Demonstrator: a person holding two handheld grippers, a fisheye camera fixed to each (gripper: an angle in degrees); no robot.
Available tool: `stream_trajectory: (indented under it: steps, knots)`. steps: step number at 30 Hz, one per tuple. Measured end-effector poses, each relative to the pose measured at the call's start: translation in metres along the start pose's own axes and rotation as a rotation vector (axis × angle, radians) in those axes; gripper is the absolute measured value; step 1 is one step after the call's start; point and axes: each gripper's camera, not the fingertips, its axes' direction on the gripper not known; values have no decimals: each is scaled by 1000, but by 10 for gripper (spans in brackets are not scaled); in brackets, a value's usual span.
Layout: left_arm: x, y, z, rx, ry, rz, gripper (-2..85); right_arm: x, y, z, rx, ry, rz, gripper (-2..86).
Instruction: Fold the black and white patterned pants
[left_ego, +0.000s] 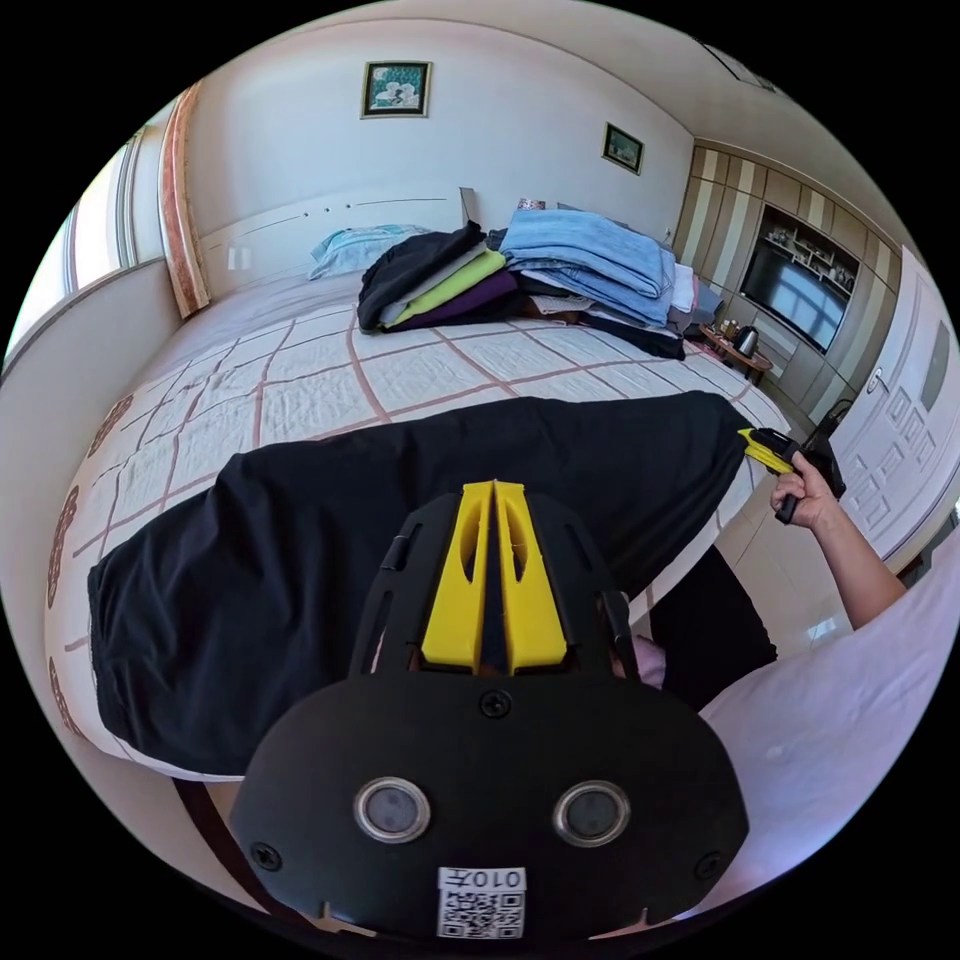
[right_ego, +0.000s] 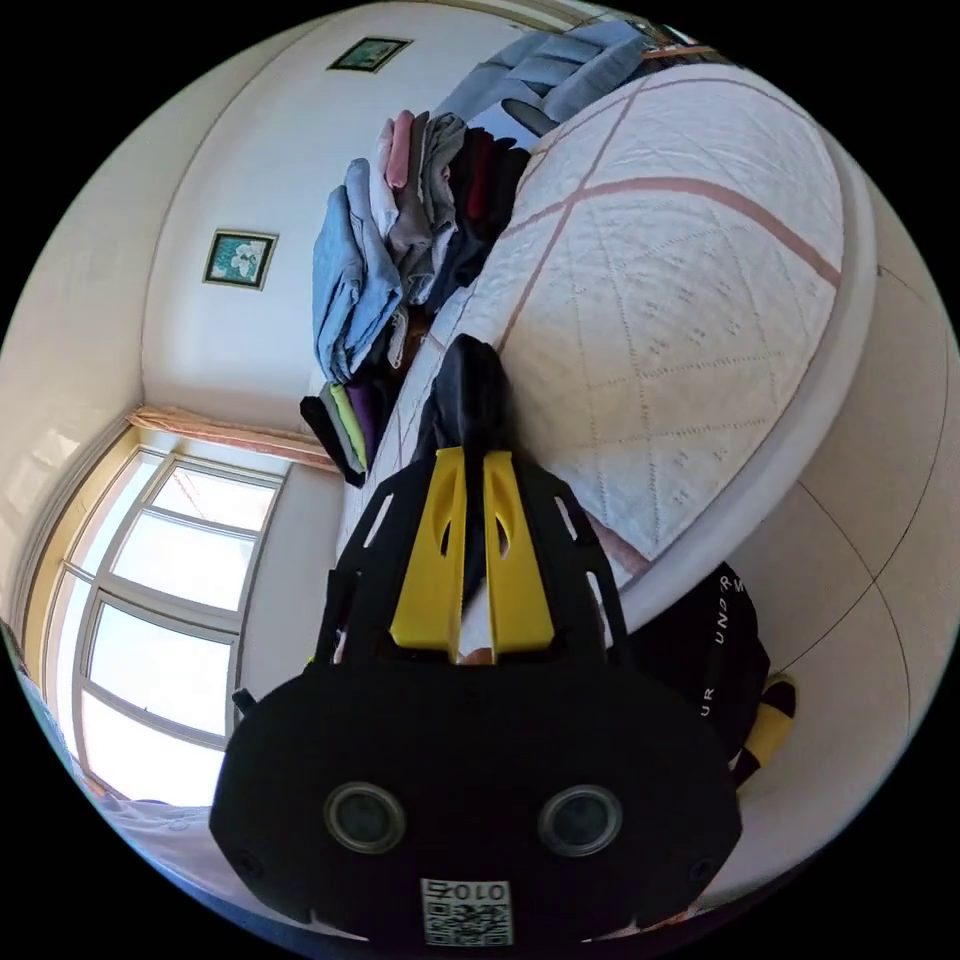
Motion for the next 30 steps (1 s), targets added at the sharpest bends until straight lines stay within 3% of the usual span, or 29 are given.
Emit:
stream_trajectory:
  steps: [4, 8, 12, 16, 23, 27, 30]
  knots:
    - [-22, 2, 8, -68, 17, -53, 4, -159, 28, -5, 65, 234, -407, 38]
    - [-44, 19, -1, -12, 69, -106, 6, -309, 102, 31, 69, 292, -821, 42]
    - [-77, 45, -24, 38, 65, -173, 5, -412, 217, 137, -63, 196, -1128, 43]
    - [-109, 79, -49, 52, 33, -234, 5, -442, 319, 278, -325, 282, -1349, 39]
    - [-158, 146, -76, 49, 5, -366, 3, -471, 370, 331, -362, 303, -1455, 46]
    - [-160, 141, -76, 59, 41, -325, 5, -491, 372, 354, -650, 77, -1386, 86]
    - [-153, 125, -80, 79, 78, -248, 7, -504, 355, 339, -653, -86, -1297, 85]
